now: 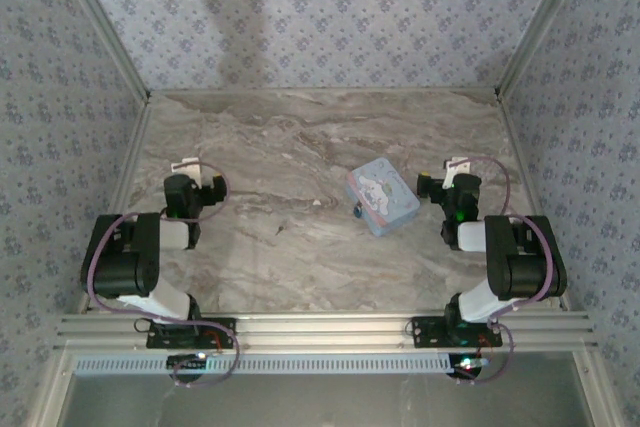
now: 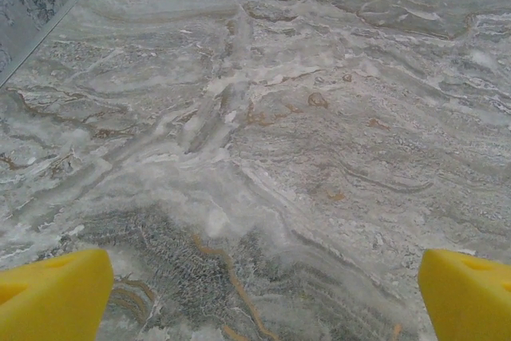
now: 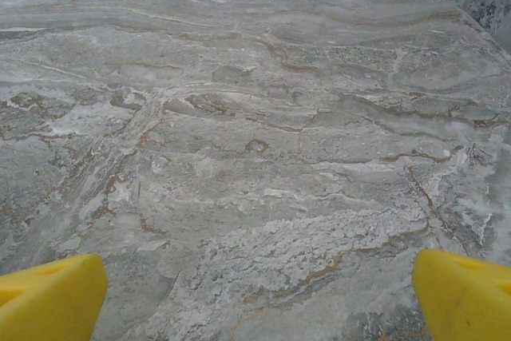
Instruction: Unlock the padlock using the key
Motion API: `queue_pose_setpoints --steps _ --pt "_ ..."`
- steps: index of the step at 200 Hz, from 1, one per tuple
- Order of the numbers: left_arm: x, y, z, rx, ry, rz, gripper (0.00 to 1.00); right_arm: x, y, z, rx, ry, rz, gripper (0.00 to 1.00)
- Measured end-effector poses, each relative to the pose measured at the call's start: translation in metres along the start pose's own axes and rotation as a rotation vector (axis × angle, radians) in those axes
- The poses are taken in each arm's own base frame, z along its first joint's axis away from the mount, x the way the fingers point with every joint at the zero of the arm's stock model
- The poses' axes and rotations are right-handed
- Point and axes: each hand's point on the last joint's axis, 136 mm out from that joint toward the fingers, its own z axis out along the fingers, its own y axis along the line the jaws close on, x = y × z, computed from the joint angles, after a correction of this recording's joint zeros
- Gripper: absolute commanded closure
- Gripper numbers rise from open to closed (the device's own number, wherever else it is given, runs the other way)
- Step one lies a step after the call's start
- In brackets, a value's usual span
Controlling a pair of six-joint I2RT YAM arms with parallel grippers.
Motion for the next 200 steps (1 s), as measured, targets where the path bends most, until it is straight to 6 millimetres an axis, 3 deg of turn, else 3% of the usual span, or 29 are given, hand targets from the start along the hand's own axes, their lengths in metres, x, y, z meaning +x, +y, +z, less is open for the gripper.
queue_pose_setpoints --steps 22,35,61,79,99,124,139,157,179,200 --pt "0.000 0.005 -0.002 -0.030 0.017 -0.007 0.02 -0.003 -0.003 -0.007 0.017 0.018 0.001 0.00" --pt "-0.006 0.008 -0.006 -0.047 0.031 -0.014 0.02 -0.014 -0.010 -0.015 0.048 0.029 0.026 0.00" --pt "-0.048 0.011 -0.011 -0.070 0.017 -0.069 0.02 -0.063 -0.018 -0.035 0.081 -0.037 0.099 0.00" --pt "-0.076 0.012 -0.019 -0.074 -0.017 -0.169 0.02 -0.082 -0.020 -0.052 0.082 -0.076 0.179 0.00" --pt "-0.090 0.018 -0.028 -0.062 -0.025 -0.335 0.02 -0.075 -0.029 -0.070 0.115 -0.035 0.394 0.00" --pt "-0.088 0.011 -0.031 0.015 0.027 -0.467 0.02 -0.061 -0.042 -0.088 0.125 0.004 0.622 0.07" --pt "-0.086 -0.012 -0.031 0.097 0.093 -0.497 0.03 -0.056 -0.040 -0.097 0.103 0.019 0.690 0.03" --pt "-0.092 -0.053 -0.031 0.219 0.163 -0.491 0.05 -0.050 -0.029 -0.108 0.057 0.068 0.720 0.04" --pt "-0.096 -0.123 -0.030 0.386 0.250 -0.431 0.10 -0.037 -0.009 -0.115 -0.022 0.178 0.740 0.11" --pt "-0.086 -0.195 -0.026 0.517 0.360 -0.349 0.15 -0.016 0.014 -0.122 -0.095 0.301 0.752 0.13"
